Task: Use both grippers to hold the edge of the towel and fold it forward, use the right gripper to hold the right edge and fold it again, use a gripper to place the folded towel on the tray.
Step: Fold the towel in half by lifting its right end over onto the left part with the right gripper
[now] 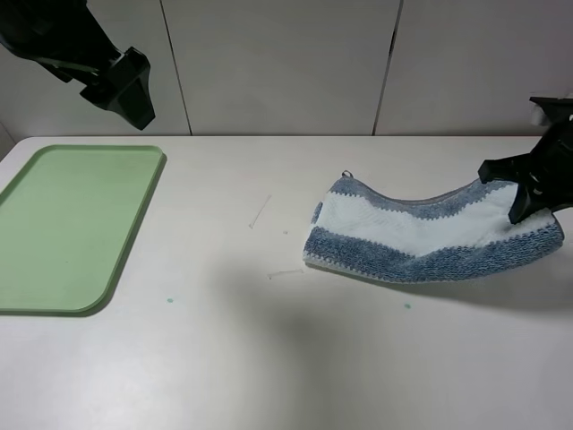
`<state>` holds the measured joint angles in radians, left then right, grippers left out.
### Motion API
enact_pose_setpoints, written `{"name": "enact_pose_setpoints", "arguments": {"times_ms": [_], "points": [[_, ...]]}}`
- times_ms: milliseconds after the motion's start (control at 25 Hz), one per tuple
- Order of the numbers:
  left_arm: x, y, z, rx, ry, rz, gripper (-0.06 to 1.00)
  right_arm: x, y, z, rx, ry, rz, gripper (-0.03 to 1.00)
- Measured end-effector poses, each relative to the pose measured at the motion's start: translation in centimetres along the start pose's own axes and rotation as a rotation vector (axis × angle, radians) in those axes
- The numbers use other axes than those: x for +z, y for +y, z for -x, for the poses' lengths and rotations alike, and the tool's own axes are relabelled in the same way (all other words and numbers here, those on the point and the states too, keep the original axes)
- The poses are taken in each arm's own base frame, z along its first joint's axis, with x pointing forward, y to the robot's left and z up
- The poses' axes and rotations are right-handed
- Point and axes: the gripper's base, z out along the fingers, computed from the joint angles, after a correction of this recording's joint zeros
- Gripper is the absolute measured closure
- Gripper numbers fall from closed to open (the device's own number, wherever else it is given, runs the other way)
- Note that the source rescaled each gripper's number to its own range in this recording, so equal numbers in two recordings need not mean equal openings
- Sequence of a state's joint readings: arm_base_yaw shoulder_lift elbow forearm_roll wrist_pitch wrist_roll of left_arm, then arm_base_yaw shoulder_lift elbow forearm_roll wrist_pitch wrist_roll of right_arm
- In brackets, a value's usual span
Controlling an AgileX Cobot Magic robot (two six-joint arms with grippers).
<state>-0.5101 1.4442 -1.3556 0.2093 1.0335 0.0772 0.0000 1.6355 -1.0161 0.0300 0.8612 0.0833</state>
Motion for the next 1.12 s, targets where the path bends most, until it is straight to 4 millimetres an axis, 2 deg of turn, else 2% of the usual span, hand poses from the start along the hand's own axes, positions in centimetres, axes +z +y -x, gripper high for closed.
{"name": "enact_pose_setpoints", "arguments": {"times_ms": [520, 840, 1120], "points": [[0.0, 0.0, 0.0, 0.000, 0.000, 0.000, -0.05, -1.4, 4.3, -0.3, -0.062, -0.075, 0.096, 0.96], [0.0, 0.0, 0.0, 0.000, 0.000, 0.000, -0.05, -3.5, 7.8, 0.8, -0.109, -0.154, 0.163, 0.96], [0.0, 0.0, 0.0, 0.000, 0.000, 0.000, -0.05, -3.8, 9.9, 0.5, -0.126, -0.195, 0.225, 0.96]]}}
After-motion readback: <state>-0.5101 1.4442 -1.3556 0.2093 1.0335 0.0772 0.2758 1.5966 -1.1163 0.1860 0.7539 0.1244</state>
